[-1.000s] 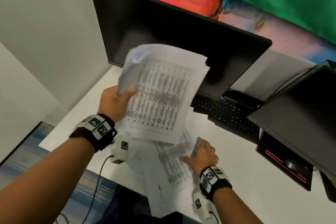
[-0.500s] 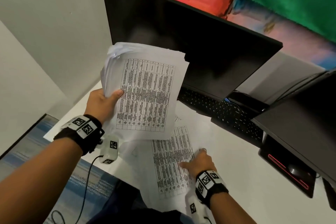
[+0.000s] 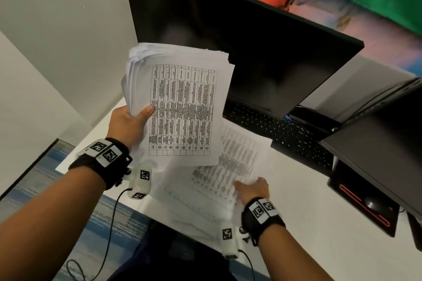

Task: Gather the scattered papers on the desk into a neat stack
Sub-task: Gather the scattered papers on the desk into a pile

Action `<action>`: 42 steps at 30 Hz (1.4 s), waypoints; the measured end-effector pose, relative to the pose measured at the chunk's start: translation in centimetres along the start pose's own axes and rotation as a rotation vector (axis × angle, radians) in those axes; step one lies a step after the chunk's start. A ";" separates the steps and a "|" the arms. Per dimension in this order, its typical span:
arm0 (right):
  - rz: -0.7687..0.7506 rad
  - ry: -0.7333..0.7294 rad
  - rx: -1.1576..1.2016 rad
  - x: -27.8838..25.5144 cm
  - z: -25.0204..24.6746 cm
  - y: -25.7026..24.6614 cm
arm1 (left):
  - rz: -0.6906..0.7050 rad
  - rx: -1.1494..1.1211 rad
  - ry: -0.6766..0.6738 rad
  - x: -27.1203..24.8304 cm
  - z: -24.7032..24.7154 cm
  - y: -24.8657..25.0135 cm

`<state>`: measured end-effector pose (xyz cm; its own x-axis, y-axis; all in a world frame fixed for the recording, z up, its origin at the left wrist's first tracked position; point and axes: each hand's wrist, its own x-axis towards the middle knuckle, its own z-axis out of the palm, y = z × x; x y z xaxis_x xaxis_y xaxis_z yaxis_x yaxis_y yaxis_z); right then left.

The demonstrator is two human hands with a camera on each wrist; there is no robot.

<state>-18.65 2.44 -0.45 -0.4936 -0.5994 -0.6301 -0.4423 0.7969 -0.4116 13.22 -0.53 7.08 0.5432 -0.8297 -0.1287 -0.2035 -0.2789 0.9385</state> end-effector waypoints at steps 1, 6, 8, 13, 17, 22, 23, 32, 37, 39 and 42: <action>0.002 0.016 -0.119 -0.2 0.8 -0.5 | 0.001 -0.002 -0.001 0.1 0.0 -0.1; -0.023 0.078 -0.286 -0.6 3.3 -1.7 | 0.005 0.001 -0.006 0.4 -0.4 -0.1; -0.024 0.094 -0.250 0.4 3.5 -1.8 | 0.002 0.003 -0.011 0.5 -0.5 0.0; 0.029 -0.059 -0.250 2.9 3.2 -2.2 | -0.021 0.003 -0.013 1.0 -0.7 -0.7; 0.002 -0.115 -0.111 3.2 2.4 -2.7 | -0.075 0.008 -0.032 1.1 -0.7 -1.2; -0.109 -0.095 0.021 2.6 1.1 -2.9 | -0.164 0.025 -0.073 0.8 -0.5 -2.1; -0.127 -0.065 0.080 2.1 0.2 -2.8 | -0.208 0.048 -0.101 0.6 -0.2 -2.6; -0.718 0.333 -0.014 -4.6 -12.9 -5.5 | -0.363 0.287 -0.396 -1.8 5.1 -6.4; -0.921 0.428 0.117 -9.2 -18.1 -7.8 | -0.305 0.436 -0.390 -2.8 7.1 -6.9; -0.930 0.346 0.255 -10.7 -19.6 -8.4 | -0.253 0.472 -0.392 -2.8 7.5 -7.0; -0.924 0.181 0.471 -11.7 -20.2 -8.8 | -0.196 0.500 -0.411 -2.7 7.8 -7.3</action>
<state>-24.09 0.89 23.91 -0.2347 -0.9603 0.1507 -0.3870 -0.0499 -0.9207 6.91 -0.05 -1.90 0.2742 -0.8300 -0.4857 -0.5387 -0.5509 0.6374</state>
